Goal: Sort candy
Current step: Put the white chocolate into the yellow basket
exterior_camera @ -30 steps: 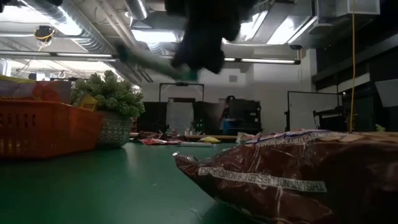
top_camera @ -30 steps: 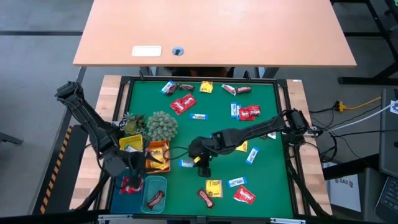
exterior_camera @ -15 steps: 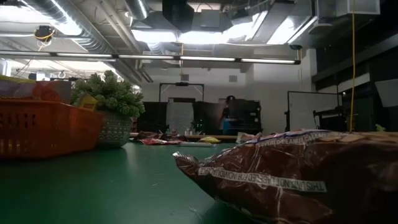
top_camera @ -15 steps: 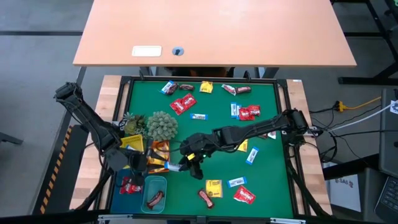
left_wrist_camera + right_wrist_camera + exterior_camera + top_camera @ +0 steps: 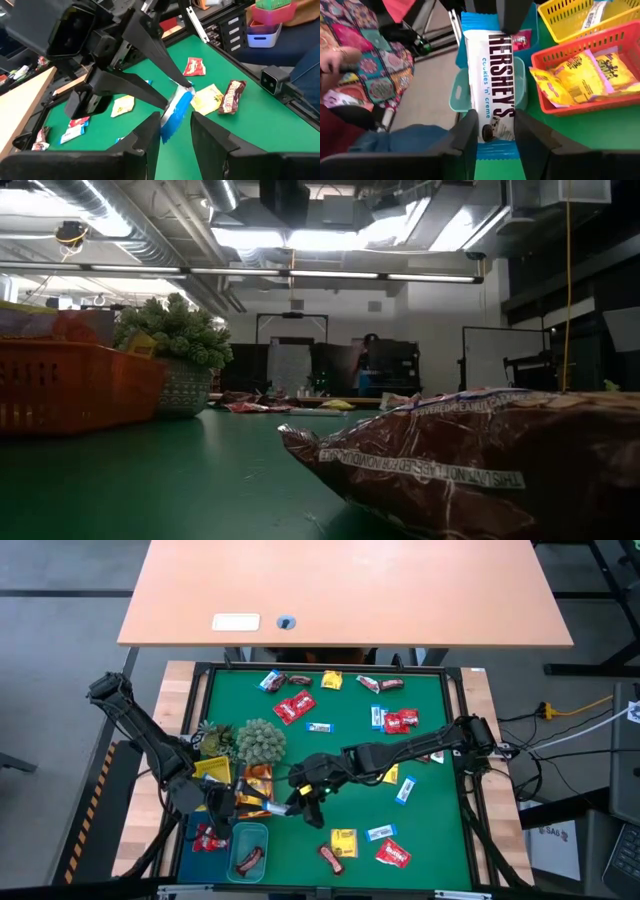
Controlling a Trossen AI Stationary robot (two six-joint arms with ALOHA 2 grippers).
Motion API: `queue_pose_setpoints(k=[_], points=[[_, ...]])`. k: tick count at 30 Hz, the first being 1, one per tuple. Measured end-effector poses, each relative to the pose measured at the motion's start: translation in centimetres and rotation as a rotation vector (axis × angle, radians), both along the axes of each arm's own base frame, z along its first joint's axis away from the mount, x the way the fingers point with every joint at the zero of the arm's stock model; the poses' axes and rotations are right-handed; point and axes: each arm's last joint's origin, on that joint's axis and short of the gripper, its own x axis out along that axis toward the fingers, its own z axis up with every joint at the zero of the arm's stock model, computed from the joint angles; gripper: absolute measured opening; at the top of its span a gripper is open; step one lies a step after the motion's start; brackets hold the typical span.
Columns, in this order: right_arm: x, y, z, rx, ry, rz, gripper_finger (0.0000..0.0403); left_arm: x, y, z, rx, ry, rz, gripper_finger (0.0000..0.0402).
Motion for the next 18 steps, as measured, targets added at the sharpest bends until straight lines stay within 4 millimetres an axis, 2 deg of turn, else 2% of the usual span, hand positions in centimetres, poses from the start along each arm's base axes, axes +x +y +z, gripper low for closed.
queue_pose_setpoints(k=[18], points=[[0.26,0.06,0.48,0.062,-0.025,-0.031,0.0113,0.75,0.56,0.27,-0.045,-0.008,-0.021,0.0103]])
